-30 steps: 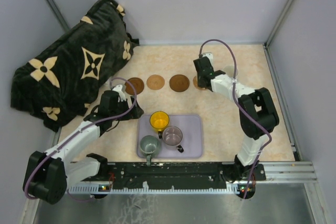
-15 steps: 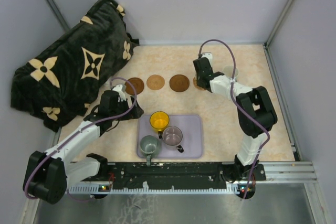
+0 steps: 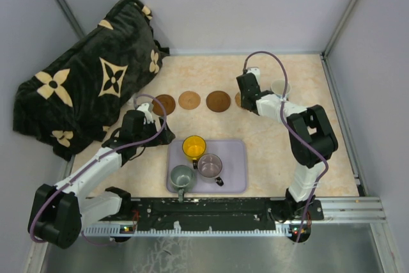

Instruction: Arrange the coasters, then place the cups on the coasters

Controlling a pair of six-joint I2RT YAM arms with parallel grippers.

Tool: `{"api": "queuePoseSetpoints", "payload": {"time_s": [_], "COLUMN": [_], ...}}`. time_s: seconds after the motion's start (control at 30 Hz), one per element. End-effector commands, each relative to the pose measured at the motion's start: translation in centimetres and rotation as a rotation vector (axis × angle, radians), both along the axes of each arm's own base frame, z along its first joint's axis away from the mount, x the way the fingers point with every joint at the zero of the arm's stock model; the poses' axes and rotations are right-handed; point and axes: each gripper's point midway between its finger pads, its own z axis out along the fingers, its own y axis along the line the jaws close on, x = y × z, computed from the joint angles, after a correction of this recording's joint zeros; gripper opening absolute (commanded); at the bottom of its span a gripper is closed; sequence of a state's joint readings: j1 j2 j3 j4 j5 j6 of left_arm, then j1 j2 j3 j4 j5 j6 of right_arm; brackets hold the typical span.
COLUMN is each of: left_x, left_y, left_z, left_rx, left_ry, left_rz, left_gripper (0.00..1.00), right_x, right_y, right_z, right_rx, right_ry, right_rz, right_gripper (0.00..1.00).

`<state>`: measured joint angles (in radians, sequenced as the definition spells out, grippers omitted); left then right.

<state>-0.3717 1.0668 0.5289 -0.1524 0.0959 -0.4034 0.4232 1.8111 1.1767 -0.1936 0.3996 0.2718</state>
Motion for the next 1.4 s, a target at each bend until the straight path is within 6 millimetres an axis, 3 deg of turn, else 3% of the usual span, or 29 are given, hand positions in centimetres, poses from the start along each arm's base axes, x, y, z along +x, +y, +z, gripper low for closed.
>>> {"api": "queuePoseSetpoints", "payload": {"time_s": [0.0, 0.6, 1.1, 1.37], "left_x": [0.7, 0.6, 0.4, 0.4], "left_y": [-0.3, -0.4, -0.4, -0.4], "left_z": [1.3, 1.1, 0.7, 0.5], "left_rx": [-0.008, -0.011, -0.012, -0.012], "left_ry": [-0.047, -0.041, -0.031, -0.027], "left_rz": [-0.004, -0.007, -0.01, -0.011], "left_gripper": [0.96, 0.96, 0.96, 0.96], "right_x": [2.4, 1.7, 2.2, 2.0], "right_y": [0.0, 0.1, 0.7, 1.0], "right_z": [4.8, 5.0, 7.1, 6.8], "right_rx": [0.047, 0.081, 0.124, 0.137], "right_ry": [-0.176, -0.176, -0.215, -0.199], "right_rz": [-0.04, -0.042, -0.04, -0.036], "right_gripper": [0.0, 0.0, 0.0, 0.0]}}
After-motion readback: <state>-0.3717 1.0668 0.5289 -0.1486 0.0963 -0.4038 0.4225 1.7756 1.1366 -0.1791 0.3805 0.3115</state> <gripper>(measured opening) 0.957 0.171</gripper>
